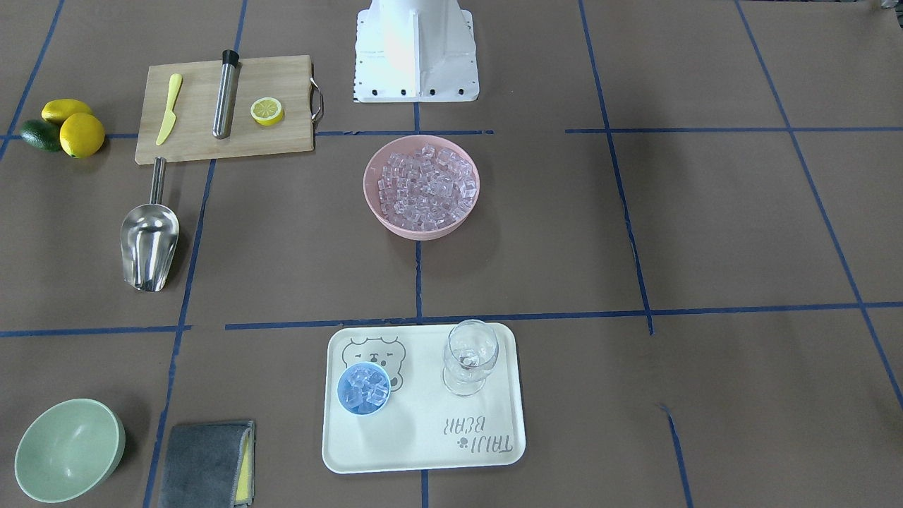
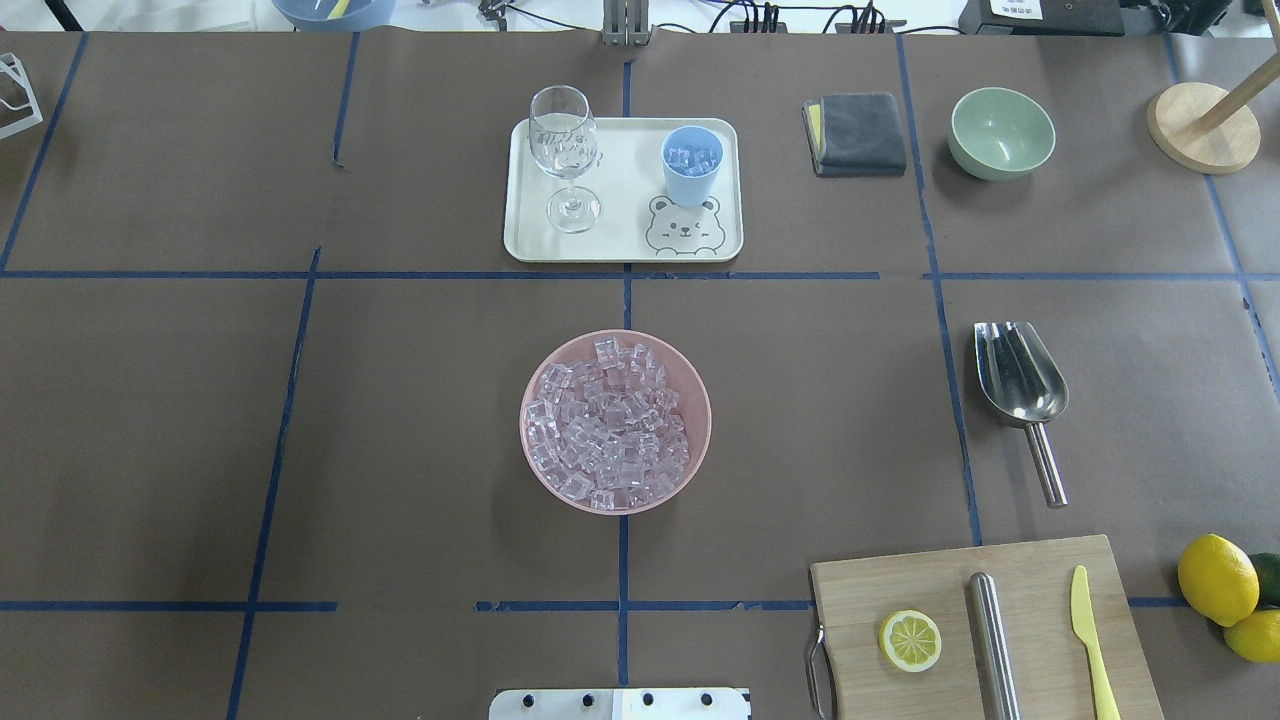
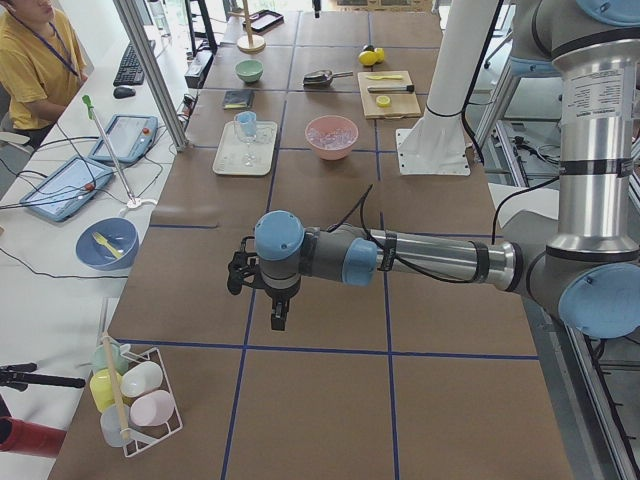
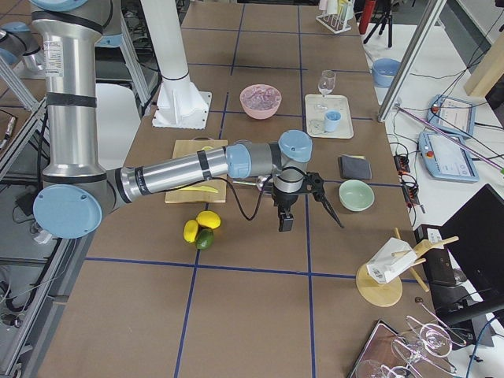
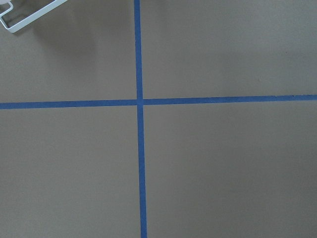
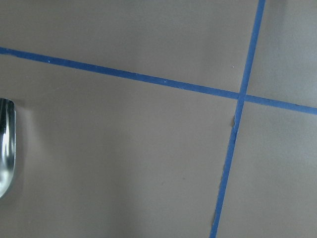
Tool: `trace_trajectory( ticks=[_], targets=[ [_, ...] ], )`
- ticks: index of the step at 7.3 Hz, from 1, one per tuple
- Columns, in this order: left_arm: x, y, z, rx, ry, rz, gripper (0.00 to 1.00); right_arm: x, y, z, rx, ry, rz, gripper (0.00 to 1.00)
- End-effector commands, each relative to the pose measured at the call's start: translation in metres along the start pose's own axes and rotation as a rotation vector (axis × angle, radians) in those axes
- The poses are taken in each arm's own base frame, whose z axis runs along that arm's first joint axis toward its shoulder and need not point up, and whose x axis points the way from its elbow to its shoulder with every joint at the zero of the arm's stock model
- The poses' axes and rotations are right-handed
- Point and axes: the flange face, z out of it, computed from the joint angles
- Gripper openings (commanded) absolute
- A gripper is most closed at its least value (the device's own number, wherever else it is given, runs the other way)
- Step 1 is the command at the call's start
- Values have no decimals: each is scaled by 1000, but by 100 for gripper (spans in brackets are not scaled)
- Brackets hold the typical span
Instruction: Put ice in cup with scoop
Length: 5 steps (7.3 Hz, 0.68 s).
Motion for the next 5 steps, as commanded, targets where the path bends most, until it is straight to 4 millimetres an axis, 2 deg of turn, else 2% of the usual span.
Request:
trace_trajectory(
  ticks=[1,2,3,5],
  targets=[
    [6,-5,-3,7,2,12,100,-3,-13,-1,8,-4,-10,100],
    [8,-9,-6,12,2,15,100,2,-6,1,2,1,-4,100],
    [8,-4,-9,16,3,12,100,-2,-5,-3,10,-9,-5,100],
    [8,-3,-8,5,-1,2,100,1,4,0,0,-17,6,100]
  ],
)
